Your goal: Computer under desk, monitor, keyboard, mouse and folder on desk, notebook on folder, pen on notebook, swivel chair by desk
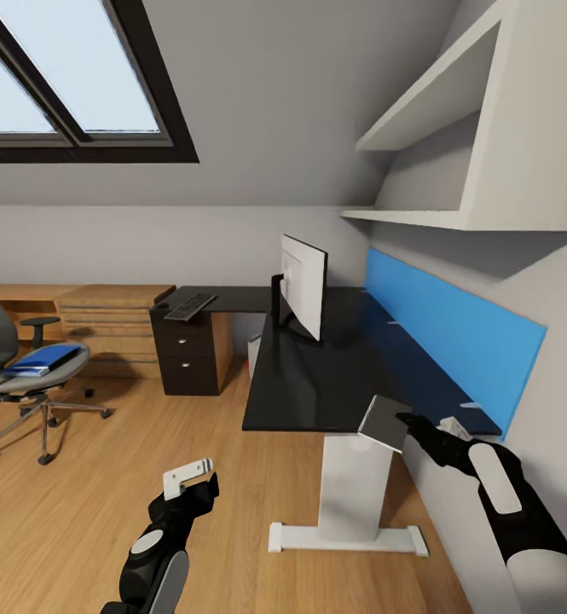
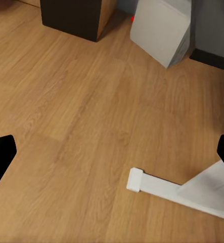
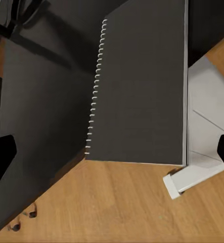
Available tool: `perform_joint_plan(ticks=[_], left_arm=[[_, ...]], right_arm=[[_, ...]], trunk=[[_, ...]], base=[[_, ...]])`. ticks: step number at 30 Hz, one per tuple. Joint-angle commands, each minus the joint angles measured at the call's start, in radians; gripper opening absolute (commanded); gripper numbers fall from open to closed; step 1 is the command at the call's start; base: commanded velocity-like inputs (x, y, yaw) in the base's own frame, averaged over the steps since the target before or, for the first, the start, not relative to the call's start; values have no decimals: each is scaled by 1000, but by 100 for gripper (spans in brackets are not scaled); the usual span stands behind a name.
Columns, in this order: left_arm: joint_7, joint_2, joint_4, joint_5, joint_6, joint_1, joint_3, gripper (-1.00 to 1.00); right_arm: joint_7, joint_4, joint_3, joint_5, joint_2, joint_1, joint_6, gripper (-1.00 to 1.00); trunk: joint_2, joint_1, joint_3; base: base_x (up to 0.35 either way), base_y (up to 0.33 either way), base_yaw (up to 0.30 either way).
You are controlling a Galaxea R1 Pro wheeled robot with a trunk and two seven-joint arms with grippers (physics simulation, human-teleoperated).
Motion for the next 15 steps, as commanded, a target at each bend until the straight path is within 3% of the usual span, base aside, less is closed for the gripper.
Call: perform_joint_plan(ticks=[1, 7, 15], left_arm=[[9, 0, -1, 10, 2, -1, -2, 100], [9, 0, 0, 10, 2, -1, -4, 100], [10, -1, 3, 10, 2, -1, -5, 100]], right_arm=[[-6, 1, -1, -12, 0, -1, 3, 100], [5, 9, -7, -16, 1, -1, 0, 100], [17, 29, -86, -17, 0, -1, 0, 100]], trunk=[[-8, 4, -4], [-50, 27, -23], [-106, 58, -48]], base=[[0, 0, 0], [0, 0, 0], [0, 0, 0]])
